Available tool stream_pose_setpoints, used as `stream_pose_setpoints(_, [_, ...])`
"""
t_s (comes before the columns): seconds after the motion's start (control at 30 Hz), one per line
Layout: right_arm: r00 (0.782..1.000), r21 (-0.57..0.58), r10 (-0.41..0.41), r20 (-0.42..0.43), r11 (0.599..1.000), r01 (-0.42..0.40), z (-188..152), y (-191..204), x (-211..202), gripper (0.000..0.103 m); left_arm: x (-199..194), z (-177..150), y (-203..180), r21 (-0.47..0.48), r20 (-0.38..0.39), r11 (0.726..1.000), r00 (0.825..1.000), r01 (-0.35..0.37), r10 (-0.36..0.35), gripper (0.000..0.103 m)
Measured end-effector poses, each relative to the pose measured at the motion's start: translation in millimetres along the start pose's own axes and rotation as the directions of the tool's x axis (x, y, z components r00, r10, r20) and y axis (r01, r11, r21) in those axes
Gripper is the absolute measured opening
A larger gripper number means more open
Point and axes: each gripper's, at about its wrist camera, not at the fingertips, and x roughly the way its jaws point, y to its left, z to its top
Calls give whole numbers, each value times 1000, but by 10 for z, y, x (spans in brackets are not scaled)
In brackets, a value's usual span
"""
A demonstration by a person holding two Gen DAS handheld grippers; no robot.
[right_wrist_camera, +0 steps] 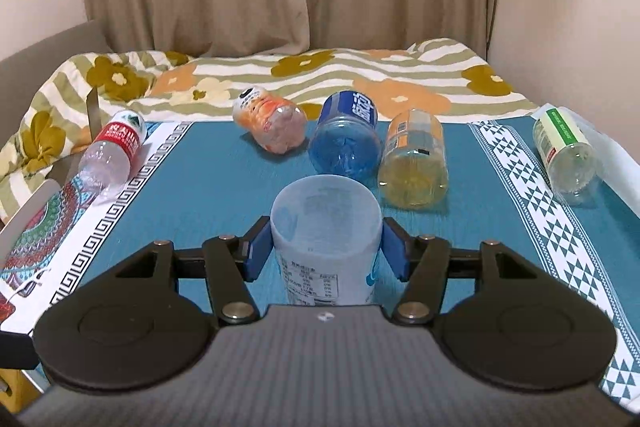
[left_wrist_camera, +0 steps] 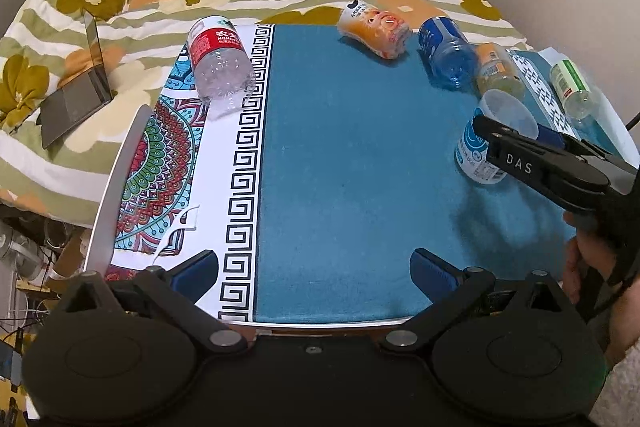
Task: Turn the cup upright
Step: 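Lift the cup with the right gripper and rotate its opening upward, then lower the cup upright onto the cloth and open the right gripper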
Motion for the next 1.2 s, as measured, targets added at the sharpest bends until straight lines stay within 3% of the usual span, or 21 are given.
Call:
stream_pose_setpoints(0.33, [996, 8, 32, -87, 999, -31, 106, -45, 12, 77, -50, 0, -59, -21, 6, 1000, 1000, 4, -4, 103])
stream_pose_setpoints(0.37, [995, 3, 37, -92, 999, -37, 109, -44, 12, 80, -63, 2, -73, -21, 9, 1000, 1000, 2, -1, 103])
stream_pose_setpoints(0.4, [994, -3, 44, -97, 999, -44, 120, -41, 12, 92, -75, 4, -84, -21, 11, 1000, 1000, -1, 1, 103])
stream_pose_setpoints(0.47, [994, -11, 27, -109, 1000, -29, 148, -39, -12, 103, -111, 19, -113, -22, 18, 1000, 1000, -6, 6, 103])
stream_pose_setpoints(0.73, [976, -2, 46, -212, 999, -47, 468, -270, -404, 103, -380, 170, -282, -19, 84, 1000, 996, -7, 8, 103])
stream_pose_setpoints(0.97, [958, -2, 3, -286, 1000, -4, 747, -589, -907, 103, -641, 342, -510, 5, 170, 999, 985, -33, 32, 103])
stream_pose_setpoints(1.2, [944, -5, -34, -327, 999, 34, 742, -804, -1123, 103, -721, 392, -690, 36, 220, 997, 974, -61, 52, 103])
